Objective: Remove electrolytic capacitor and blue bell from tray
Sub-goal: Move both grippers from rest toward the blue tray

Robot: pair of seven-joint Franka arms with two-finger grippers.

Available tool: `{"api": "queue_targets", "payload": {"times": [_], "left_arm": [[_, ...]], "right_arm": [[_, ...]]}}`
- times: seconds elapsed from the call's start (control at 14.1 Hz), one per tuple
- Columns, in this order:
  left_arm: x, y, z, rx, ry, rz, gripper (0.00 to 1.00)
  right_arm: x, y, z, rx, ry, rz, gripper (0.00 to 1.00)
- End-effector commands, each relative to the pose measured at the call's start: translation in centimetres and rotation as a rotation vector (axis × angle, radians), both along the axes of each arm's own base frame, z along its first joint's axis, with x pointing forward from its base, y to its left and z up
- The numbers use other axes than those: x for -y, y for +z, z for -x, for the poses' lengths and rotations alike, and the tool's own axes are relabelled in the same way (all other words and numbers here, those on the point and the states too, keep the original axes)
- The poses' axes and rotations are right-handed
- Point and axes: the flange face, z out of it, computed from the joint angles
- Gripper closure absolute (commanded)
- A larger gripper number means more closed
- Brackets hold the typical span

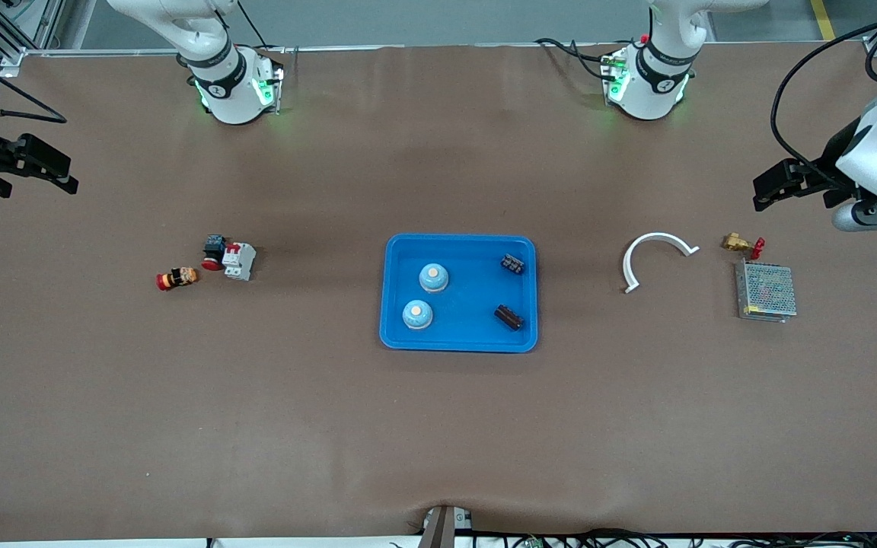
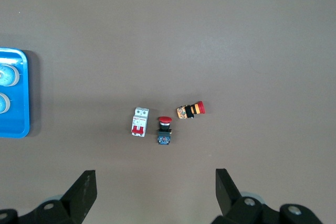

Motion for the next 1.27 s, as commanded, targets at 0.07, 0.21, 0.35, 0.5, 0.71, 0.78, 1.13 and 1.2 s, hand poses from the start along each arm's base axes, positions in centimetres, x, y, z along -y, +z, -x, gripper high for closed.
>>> {"api": "queue_targets", "payload": {"times": [0.07,0.21,0.35,0.5,0.71,0.78,1.13,1.2], "left_arm": [[0.3,0.5,-0.4,0.011,-0.013,0.005,0.00],[0.3,0.5,-0.5,0.012,-0.017,0.006,0.00],[0.4,-0.7,-1.1,-0.008,-0.020,0.009,0.00],[0.6,-2.3,-1.9,-0.033,-0.025,0.008,0.00],[0.7,-4.7,-3.1,-0.063,-0.022,0.006,0.00],[1.1,-5.5,-3.4,-0.068,-0.011,0.005,0.00],[7.8,-12.4,-4.1,-0.063,0.062,-0.008,0.00],[8.9,-14.0,-3.9,-0.051,0.084,-0.007,0.00]], "right_arm": [[0.0,0.3,-0.1,-0.002,0.007,-0.015,0.00],[-0.3,0.3,-0.1,-0.002,0.010,-0.015,0.00],[-0.3,0.3,-0.1,-0.005,0.005,-0.015,0.00],[-0.3,0.2,-0.2,-0.005,0.005,-0.015,0.00],[-0.6,0.2,-0.2,-0.004,0.008,-0.015,0.00],[-1.3,0.1,-0.3,-0.004,0.019,-0.016,0.00],[-7.4,-3.0,-3.3,0.021,0.095,-0.031,0.00],[-9.2,-3.9,-3.9,0.027,0.077,-0.042,0.00]]}}
